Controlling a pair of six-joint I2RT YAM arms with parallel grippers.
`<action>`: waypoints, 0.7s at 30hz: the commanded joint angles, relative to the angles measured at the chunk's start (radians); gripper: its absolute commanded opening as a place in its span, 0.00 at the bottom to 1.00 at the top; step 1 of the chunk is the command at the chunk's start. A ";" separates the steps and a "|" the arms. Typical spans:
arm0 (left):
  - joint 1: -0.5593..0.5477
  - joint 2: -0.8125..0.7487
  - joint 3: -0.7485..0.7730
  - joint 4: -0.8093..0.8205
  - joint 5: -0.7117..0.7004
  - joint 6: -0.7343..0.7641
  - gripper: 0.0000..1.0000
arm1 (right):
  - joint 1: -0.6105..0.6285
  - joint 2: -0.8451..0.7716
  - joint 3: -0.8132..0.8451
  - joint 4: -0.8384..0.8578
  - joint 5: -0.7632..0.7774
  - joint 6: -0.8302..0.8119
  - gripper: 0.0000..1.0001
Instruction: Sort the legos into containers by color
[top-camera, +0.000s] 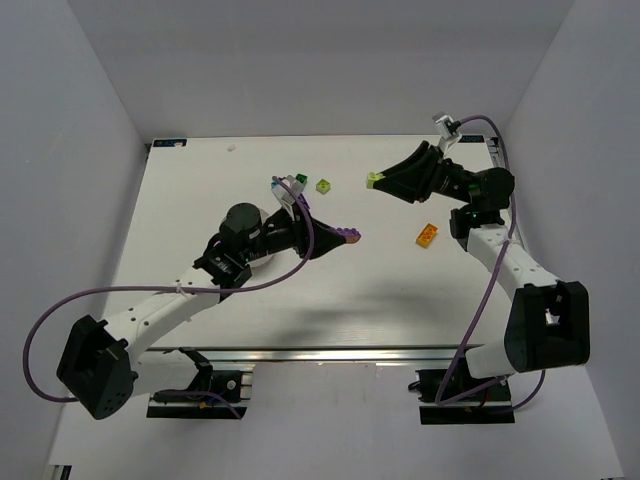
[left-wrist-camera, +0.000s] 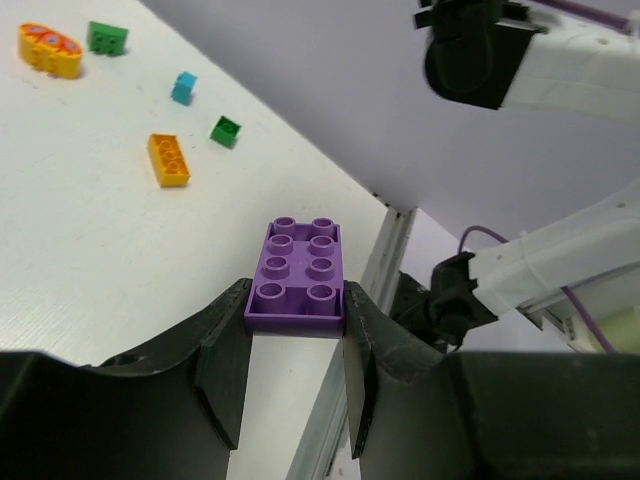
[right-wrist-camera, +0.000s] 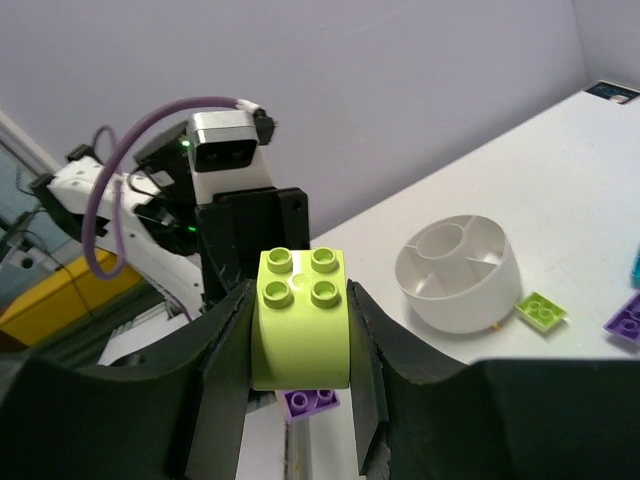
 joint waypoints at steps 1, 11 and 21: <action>0.003 -0.065 0.045 -0.163 -0.120 0.078 0.00 | -0.016 -0.049 0.008 -0.097 0.017 -0.144 0.00; 0.012 -0.101 0.373 -0.964 -0.714 -0.022 0.00 | -0.028 -0.200 -0.035 -0.696 0.069 -0.669 0.00; 0.032 0.062 0.645 -1.466 -1.174 -0.281 0.00 | -0.054 -0.281 -0.104 -0.863 0.130 -0.838 0.00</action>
